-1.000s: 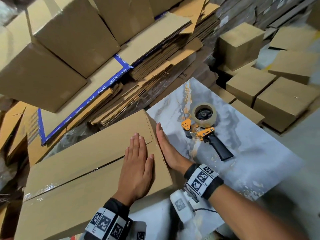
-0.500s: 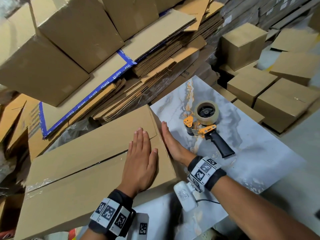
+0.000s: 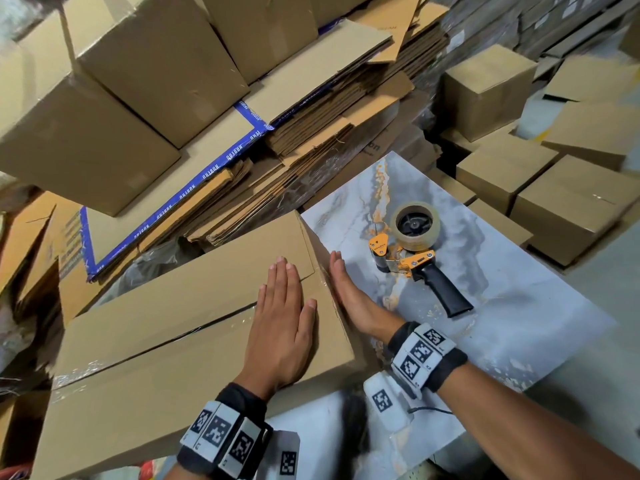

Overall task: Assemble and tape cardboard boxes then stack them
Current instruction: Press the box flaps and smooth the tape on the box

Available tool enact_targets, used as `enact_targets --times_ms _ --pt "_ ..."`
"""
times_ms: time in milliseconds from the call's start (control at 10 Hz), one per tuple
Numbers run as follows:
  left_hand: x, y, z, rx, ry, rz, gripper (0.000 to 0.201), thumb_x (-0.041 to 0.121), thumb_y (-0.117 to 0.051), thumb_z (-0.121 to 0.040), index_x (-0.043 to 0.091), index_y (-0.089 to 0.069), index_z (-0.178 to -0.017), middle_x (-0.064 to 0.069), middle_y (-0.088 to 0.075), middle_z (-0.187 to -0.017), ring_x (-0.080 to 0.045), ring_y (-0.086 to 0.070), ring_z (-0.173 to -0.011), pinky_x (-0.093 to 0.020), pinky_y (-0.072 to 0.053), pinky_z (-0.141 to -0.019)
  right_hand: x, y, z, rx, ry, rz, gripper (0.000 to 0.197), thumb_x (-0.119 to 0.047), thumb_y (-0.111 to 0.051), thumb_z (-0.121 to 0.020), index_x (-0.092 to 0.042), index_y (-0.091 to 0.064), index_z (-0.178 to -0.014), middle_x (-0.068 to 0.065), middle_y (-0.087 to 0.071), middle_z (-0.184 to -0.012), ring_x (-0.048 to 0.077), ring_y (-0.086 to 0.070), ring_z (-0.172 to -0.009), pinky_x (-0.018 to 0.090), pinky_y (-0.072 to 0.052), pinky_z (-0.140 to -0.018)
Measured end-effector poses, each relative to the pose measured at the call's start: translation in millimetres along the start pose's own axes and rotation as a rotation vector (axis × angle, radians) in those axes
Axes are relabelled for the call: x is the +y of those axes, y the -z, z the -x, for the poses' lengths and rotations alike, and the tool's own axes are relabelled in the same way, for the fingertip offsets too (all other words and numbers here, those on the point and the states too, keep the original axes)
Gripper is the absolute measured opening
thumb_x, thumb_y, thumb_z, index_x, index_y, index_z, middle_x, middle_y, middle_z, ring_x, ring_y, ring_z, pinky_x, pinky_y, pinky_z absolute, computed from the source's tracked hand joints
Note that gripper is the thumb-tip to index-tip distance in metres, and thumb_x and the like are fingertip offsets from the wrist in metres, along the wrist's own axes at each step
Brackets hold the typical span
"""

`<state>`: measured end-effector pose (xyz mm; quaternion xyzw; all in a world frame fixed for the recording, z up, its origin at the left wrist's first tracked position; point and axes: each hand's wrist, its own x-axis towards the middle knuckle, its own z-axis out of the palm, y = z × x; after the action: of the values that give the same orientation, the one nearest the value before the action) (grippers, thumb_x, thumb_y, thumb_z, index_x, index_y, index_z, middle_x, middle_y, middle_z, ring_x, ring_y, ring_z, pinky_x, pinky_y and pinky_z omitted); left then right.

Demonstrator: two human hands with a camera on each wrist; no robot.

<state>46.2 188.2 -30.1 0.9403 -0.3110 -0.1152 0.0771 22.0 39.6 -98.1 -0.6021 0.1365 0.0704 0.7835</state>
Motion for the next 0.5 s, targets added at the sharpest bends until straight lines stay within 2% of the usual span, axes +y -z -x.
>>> enact_targets --times_ms 100,200,300,400,500 --pt "-2.8 -1.9 -1.0 0.004 -0.009 -0.027 0.071 0.058 0.003 -0.095 0.024 0.015 -0.156 0.005 0.026 -0.164 -0.003 0.026 -0.149 -0.025 0.016 -0.121 6.4 -3.4 10.5 0.021 0.081 -0.028 0.062 -0.066 -0.014 -0.101 -0.039 -0.005 -0.157 -0.027 -0.004 -0.156 -0.017 -0.006 -0.137 0.001 -0.008 -0.108" --pt "-4.0 -4.1 1.4 0.018 -0.029 -0.009 0.071 0.058 0.001 -0.096 0.023 0.013 -0.156 0.004 0.024 -0.165 -0.003 0.025 -0.15 -0.027 0.013 -0.123 18.9 -7.2 15.1 0.016 0.108 0.036 0.088 -0.089 -0.015 -0.085 -0.042 0.0 -0.158 -0.025 0.005 -0.164 -0.013 0.003 -0.147 0.015 -0.003 -0.122" --pt "-4.2 -3.9 -1.0 0.001 -0.012 0.009 0.07 0.058 0.002 -0.096 0.023 0.014 -0.156 0.005 0.025 -0.164 -0.003 0.025 -0.15 -0.027 0.013 -0.123 26.1 2.3 14.8 -0.03 0.073 0.096 0.089 -0.094 -0.013 -0.079 -0.047 0.001 -0.155 -0.027 0.006 -0.162 -0.008 0.006 -0.149 0.038 0.001 -0.128" --pt "-4.1 -2.2 -2.4 0.035 -0.016 -0.02 0.071 0.059 0.002 -0.096 0.024 0.015 -0.156 0.006 0.026 -0.164 -0.002 0.026 -0.149 -0.025 0.015 -0.122 8.7 7.9 23.9 0.0 0.086 -0.034 0.046 -0.07 -0.016 -0.095 -0.056 -0.009 -0.139 -0.044 -0.009 -0.142 -0.022 -0.007 -0.135 0.01 -0.008 -0.12" --pt "-4.1 -3.3 -0.6 0.045 -0.021 -0.006 0.071 0.059 0.001 -0.096 0.023 0.014 -0.157 0.006 0.026 -0.164 -0.001 0.026 -0.149 -0.021 0.018 -0.119 4.7 -1.9 23.8 -0.046 0.13 -0.018 0.064 -0.077 -0.016 -0.092 -0.051 -0.012 -0.15 -0.041 -0.013 -0.15 -0.03 -0.01 -0.134 0.008 -0.009 -0.117"
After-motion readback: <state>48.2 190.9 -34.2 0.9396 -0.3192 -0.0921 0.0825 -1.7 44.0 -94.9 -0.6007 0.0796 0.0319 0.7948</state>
